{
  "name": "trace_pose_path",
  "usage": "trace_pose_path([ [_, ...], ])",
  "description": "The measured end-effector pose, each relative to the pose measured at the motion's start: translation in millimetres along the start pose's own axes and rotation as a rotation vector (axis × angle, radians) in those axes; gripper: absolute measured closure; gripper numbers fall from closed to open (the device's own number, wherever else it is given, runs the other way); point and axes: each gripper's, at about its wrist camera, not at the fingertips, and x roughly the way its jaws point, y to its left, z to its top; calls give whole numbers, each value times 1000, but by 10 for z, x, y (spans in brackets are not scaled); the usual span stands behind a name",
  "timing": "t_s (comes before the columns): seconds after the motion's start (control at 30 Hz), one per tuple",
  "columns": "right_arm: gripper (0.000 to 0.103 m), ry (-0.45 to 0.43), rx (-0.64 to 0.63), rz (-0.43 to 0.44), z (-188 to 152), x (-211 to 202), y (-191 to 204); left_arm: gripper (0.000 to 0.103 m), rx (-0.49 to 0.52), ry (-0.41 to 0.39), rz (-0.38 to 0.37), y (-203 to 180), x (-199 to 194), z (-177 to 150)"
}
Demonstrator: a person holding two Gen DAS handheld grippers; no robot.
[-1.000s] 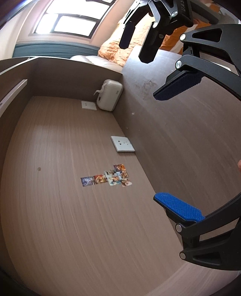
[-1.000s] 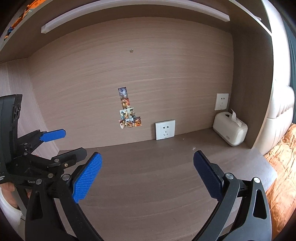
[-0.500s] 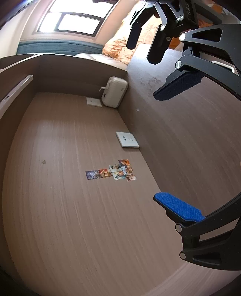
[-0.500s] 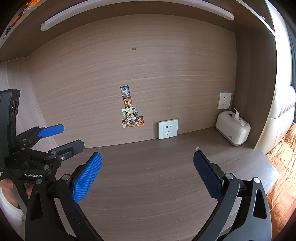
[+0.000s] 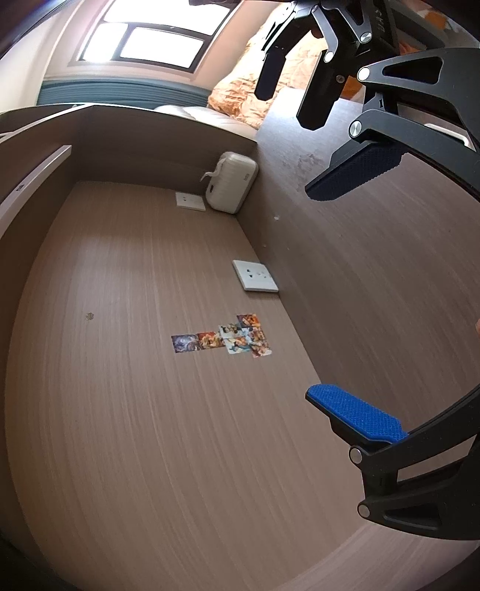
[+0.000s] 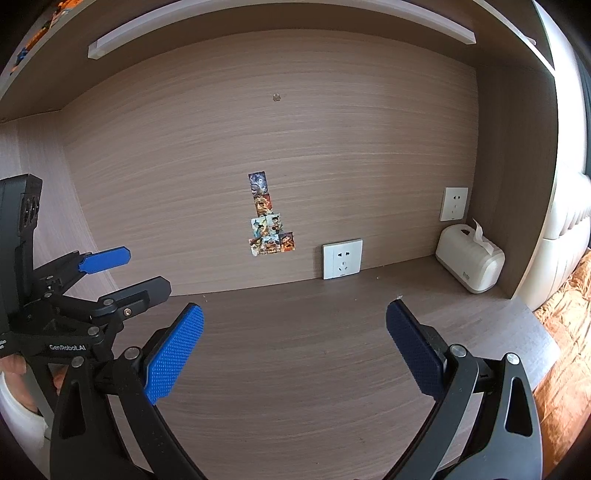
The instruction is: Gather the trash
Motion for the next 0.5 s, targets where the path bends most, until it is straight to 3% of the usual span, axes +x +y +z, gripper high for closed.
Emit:
trace_pose_path([
  [0.5, 5, 1, 7, -2, -10, -25, 2, 5, 0, -14, 1, 19, -23, 24],
])
